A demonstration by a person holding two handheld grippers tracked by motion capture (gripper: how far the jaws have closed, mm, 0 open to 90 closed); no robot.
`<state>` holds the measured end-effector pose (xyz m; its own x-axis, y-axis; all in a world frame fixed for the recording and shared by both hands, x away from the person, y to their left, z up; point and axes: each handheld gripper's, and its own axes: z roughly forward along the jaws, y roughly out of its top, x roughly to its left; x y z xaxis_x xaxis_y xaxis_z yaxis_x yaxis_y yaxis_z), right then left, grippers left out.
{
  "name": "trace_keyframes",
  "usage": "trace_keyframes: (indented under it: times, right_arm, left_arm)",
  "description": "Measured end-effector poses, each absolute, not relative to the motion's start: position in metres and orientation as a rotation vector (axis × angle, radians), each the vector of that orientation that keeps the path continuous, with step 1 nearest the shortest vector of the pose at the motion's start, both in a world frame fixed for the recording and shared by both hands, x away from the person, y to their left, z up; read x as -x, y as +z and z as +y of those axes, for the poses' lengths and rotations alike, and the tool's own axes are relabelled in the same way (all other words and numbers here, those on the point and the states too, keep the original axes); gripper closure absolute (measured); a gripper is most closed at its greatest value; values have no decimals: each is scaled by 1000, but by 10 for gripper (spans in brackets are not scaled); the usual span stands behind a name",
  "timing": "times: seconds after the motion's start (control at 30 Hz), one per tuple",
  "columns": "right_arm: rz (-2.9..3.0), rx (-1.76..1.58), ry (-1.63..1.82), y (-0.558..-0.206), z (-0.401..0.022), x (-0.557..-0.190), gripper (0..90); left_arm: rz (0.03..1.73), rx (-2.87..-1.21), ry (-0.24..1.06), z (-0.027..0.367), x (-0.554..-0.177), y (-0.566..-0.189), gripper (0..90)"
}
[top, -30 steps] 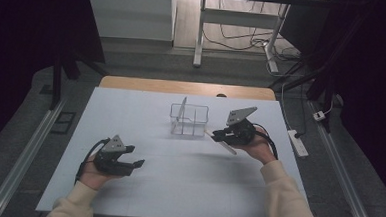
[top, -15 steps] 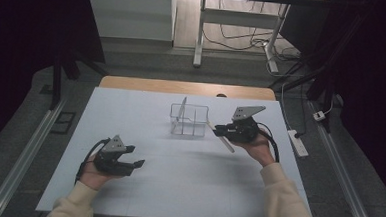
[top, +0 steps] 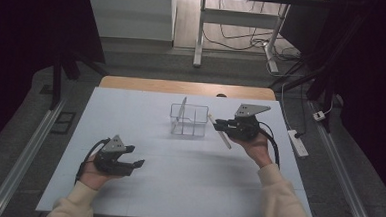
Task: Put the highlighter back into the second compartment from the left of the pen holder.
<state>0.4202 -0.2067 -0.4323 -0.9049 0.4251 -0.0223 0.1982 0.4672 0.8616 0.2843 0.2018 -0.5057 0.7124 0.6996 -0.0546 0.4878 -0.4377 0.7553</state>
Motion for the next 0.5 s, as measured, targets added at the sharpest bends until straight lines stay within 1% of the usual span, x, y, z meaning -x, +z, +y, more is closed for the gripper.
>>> trace_keyframes:
  times: [0.5]
  right_arm:
    - [2395,-599,1470,-427,-207,-421,775]
  left_arm:
    - [900,-2122,342,202,-285,-506,340]
